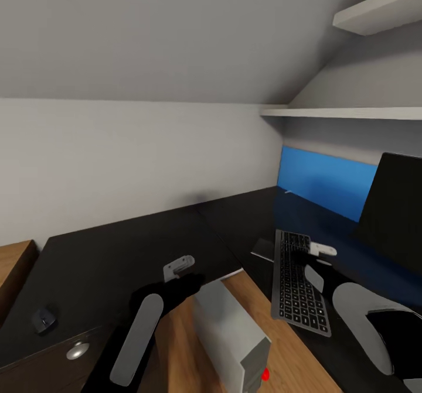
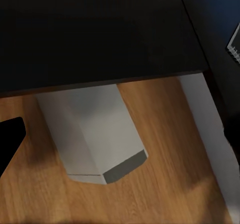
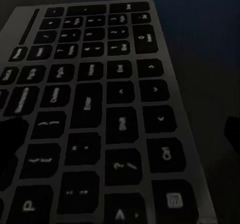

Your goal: In the bedroom, organize the workspace by keeping the computer under the desk, ensuring the monitor is on the desk, placing the keyboard on the desk next to the monitor, placing the mouse on the desk next to the keyboard, moving the folder from the swivel chair onto the desk next to the mouse, stacking the notebook on top of the folder with the pen on top of the notebook, and positioning the swivel chair next to the desk.

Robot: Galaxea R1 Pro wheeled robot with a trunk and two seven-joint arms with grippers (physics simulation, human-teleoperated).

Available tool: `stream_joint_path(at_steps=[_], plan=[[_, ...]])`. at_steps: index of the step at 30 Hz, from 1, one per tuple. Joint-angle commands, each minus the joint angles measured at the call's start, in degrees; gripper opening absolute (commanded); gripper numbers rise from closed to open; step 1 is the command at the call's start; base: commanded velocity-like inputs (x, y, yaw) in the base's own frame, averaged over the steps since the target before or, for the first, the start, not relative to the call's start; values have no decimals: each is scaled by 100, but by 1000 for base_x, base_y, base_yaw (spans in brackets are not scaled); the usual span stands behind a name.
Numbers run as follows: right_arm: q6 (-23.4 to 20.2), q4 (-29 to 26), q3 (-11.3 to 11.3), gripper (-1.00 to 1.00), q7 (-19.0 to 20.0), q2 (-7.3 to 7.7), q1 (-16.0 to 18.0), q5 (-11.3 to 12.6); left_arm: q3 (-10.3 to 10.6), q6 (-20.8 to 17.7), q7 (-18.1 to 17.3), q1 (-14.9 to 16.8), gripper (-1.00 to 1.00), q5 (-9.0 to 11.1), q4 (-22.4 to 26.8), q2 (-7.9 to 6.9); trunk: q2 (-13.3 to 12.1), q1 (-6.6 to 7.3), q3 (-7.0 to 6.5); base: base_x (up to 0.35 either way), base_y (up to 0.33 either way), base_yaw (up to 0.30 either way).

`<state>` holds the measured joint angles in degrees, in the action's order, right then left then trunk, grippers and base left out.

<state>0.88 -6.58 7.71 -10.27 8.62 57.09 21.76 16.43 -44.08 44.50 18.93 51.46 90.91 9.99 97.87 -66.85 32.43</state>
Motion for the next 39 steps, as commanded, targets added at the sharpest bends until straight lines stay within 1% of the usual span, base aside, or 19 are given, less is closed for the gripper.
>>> stream_joint_path(at_steps=[1,2,5,10,25,27,28,31,39], plan=[[5,-1,54,100,-18,1,4,126,2,-4,59,5,100,56,6,1,45,-22,25,0,0,0],[0,-1,57,100,-18,0,4,215,2,-4,59,5,100,56,6,1,85,-44,43,0,0,0],[-7,-1,69,100,-12,0,4,340,1,-4,59,5,100,61,6,1,205,-110,96,0,0,0],[-8,-1,76,100,-10,0,4,366,1,-4,59,5,100,63,6,1,406,-220,186,0,0,0],[-15,7,80,100,-9,-8,4,385,-33,-15,47,5,100,77,-1,1,406,-220,186,-5,4,0],[-17,8,75,100,-3,-11,4,382,-34,-20,43,5,100,107,-2,1,406,-220,186,-195,161,0],[-17,8,74,100,-2,-14,4,382,-34,-21,42,5,100,166,-3,1,406,-220,186,-175,141,0],[-17,8,73,100,-6,-17,4,382,-34,-22,41,5,100,245,-4,1,406,-220,186,-139,86,0],[-16,17,73,100,-13,-18,4,381,-34,-17,41,5,100,293,-3,1,406,-220,186,-111,80,0]])
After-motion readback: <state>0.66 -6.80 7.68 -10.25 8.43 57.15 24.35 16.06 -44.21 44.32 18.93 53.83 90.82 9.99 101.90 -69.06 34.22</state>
